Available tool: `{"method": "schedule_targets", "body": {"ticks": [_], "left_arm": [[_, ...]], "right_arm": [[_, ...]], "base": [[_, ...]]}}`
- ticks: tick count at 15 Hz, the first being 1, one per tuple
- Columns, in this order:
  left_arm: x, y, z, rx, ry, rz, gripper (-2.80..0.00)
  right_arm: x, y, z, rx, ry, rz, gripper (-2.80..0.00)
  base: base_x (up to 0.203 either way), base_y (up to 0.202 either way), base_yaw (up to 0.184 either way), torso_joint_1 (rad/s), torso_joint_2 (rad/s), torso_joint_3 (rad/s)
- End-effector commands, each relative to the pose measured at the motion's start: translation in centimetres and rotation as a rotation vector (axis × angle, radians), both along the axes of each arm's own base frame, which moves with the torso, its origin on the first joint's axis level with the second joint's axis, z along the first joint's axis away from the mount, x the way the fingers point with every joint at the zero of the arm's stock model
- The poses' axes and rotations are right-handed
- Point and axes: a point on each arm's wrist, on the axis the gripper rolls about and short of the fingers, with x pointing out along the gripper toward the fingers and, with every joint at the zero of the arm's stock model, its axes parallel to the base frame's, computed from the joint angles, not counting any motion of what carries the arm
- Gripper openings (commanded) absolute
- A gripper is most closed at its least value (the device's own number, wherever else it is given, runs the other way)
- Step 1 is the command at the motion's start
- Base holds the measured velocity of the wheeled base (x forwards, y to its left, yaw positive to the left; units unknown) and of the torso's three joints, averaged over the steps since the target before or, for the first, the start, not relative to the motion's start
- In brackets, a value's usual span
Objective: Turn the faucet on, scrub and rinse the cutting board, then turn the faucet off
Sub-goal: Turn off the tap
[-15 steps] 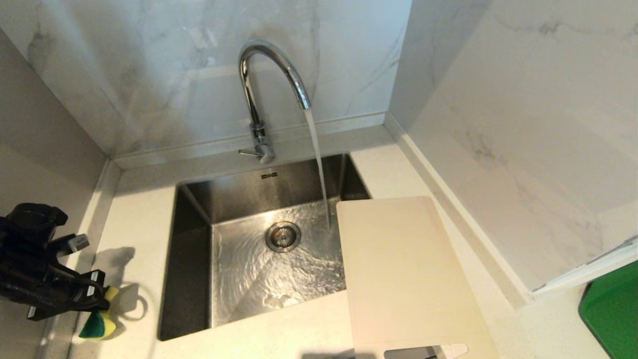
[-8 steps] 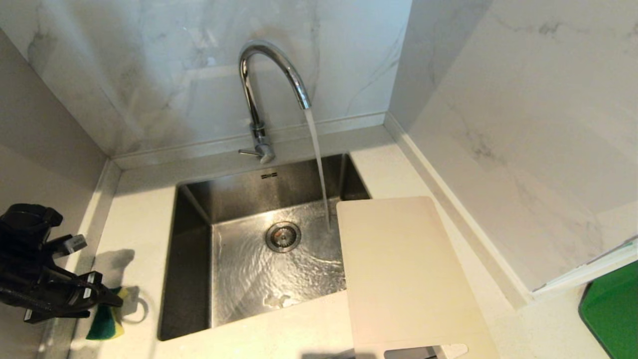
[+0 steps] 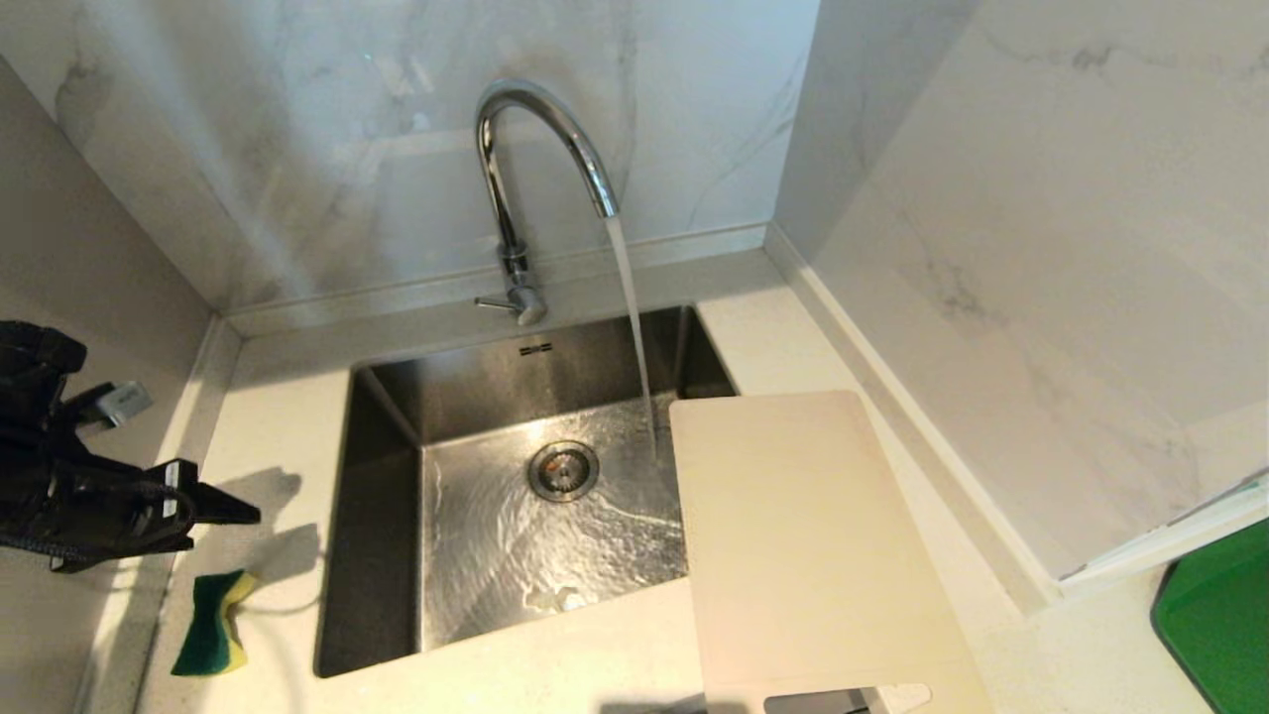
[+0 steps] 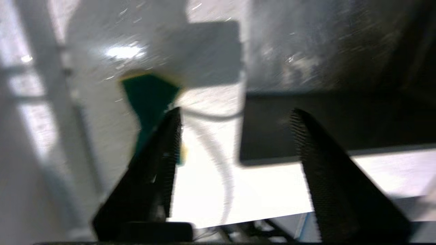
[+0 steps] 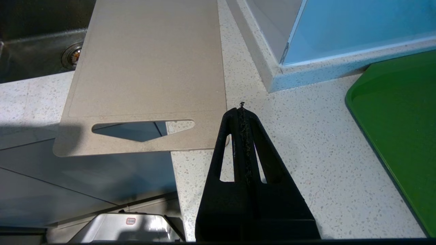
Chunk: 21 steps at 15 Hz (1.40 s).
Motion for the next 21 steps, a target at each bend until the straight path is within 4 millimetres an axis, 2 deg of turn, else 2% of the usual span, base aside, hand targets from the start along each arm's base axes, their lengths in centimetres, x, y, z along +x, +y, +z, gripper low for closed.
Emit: {"method": "schedule_targets", "body": {"ticks": [1, 4, 7, 10, 16, 21], "left_arm": [[0.1, -2.1, 2.3, -0.053, -0.076, -0.018, -2.8], [0.9, -5.2, 4.2, -0.167, -0.159, -0.034, -2.8], [2.4, -8.0, 5.3, -0.279, -0.291, -0.064, -2.8], [5.3, -9.6, 5.3, -0.351, -0.439, -0.078, -2.8], [11.5, -11.9, 5.1, -0.413, -0.625, -0.116, -2.8], [15.2, -14.2, 5.5, -0.44, -0.714, -0.161, -2.8]], "right_arm": [[0.0, 0.0, 0.0, 0.0, 0.002, 0.001, -2.8], [0.0, 0.0, 0.0, 0.0, 0.002, 0.001, -2.8], [0.0, 0.0, 0.0, 0.0, 0.002, 0.001, -2.8], [0.0, 0.0, 0.0, 0.0, 0.002, 0.001, -2.8], [0.0, 0.0, 0.0, 0.0, 0.002, 0.001, -2.8], [0.0, 0.0, 0.0, 0.0, 0.001, 0.001, -2.8]], "base": [[0.0, 0.0, 0.0, 0.0, 0.0, 0.0], [0.0, 0.0, 0.0, 0.0, 0.0, 0.0], [0.0, 0.0, 0.0, 0.0, 0.0, 0.0], [0.0, 0.0, 0.0, 0.0, 0.0, 0.0], [0.0, 0.0, 0.0, 0.0, 0.0, 0.0], [0.0, 0.0, 0.0, 0.0, 0.0, 0.0]]}}
